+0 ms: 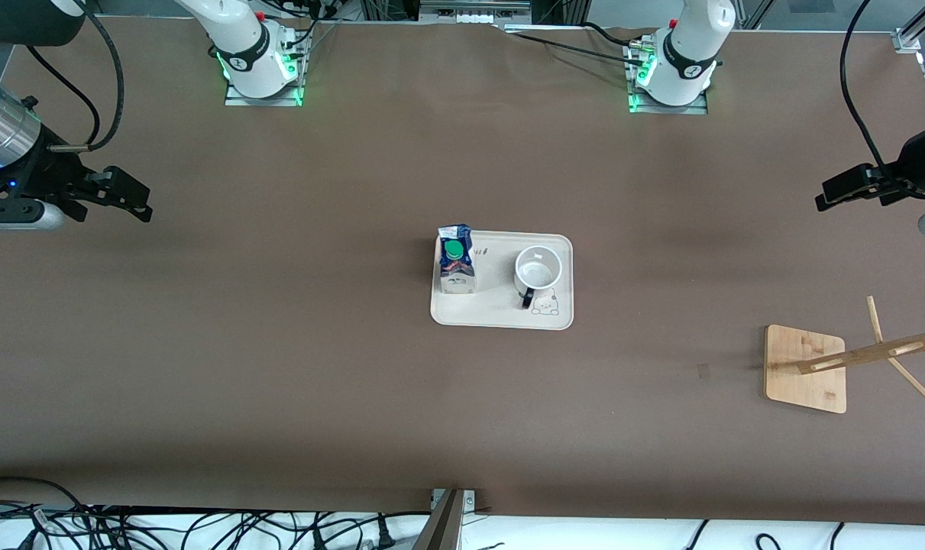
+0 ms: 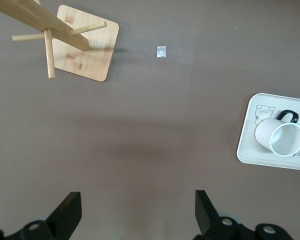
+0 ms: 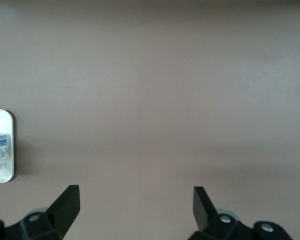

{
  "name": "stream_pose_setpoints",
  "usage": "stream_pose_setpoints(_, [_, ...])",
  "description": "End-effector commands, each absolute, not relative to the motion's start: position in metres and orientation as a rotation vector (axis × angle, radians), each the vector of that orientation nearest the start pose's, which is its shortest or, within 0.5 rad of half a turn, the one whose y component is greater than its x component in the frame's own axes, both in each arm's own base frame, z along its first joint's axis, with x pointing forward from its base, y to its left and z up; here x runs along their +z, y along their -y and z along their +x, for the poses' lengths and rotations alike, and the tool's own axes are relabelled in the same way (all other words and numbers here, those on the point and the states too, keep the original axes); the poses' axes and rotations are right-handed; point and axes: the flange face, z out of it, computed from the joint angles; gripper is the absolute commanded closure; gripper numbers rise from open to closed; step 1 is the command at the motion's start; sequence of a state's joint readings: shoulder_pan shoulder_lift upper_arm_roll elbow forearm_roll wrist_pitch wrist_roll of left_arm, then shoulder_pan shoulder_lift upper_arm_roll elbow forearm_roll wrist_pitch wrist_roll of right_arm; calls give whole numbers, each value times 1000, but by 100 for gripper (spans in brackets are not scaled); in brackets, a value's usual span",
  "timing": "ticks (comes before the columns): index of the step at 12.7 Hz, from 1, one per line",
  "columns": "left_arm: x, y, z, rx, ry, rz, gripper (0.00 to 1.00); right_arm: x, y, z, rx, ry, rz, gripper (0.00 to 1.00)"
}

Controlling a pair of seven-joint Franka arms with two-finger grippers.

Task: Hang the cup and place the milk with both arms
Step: 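Reach the right gripper toward the milk carton on the tray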

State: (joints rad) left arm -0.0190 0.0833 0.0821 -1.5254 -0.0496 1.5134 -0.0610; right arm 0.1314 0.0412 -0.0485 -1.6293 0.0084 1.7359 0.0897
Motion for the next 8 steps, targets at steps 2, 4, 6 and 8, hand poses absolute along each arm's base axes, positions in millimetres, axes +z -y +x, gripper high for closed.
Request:
stream_pose_setpoints(2, [601, -29, 574, 138, 176, -3177, 0, 592, -51, 579, -120, 0, -3136, 0])
stream_pose_setpoints(4, [601, -27, 574, 134, 171, -3179, 0, 592, -51, 579, -123, 0, -3136, 0])
stream_pose_setpoints(6, [601, -23, 575, 129, 165, -3188, 0, 592, -51, 579, -123, 0, -3136, 0])
stream_pose_setpoints(8, [606, -14, 576, 110, 142, -3182, 0, 595, -57, 579, -132, 14, -3131, 0])
